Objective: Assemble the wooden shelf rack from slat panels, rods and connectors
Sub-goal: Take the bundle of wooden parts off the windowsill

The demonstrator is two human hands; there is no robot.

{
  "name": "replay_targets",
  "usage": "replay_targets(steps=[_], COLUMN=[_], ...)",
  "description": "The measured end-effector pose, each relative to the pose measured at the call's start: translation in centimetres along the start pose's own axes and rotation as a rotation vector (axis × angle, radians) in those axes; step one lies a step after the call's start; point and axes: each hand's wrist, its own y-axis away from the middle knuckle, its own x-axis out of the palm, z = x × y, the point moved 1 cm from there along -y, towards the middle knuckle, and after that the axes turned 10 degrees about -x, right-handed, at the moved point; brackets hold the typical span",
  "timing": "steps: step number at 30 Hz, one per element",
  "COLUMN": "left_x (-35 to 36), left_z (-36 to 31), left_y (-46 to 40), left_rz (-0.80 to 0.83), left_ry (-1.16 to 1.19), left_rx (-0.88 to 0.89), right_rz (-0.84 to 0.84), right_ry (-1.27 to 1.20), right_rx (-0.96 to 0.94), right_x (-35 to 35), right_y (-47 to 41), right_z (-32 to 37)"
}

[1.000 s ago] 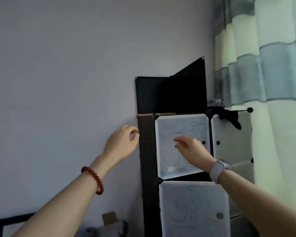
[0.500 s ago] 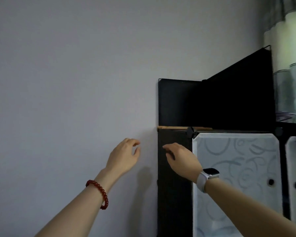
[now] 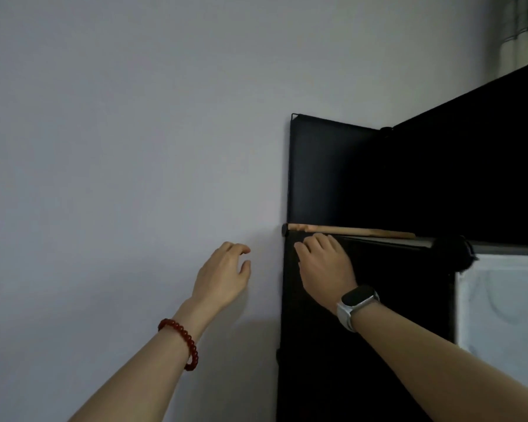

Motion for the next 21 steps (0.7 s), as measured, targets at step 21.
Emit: replay_targets(steps=[21], left_x=[14.0], left_z=[-1.9], left_y=[-20.8], left_rz=[0.243], left_ry=[0.327], left_rx=[0.278], right_rz=[0.268], right_ry=[0.224], right_rx=[0.345], right_x=[3.7], right_y=[-10.8], right_z=[-4.7])
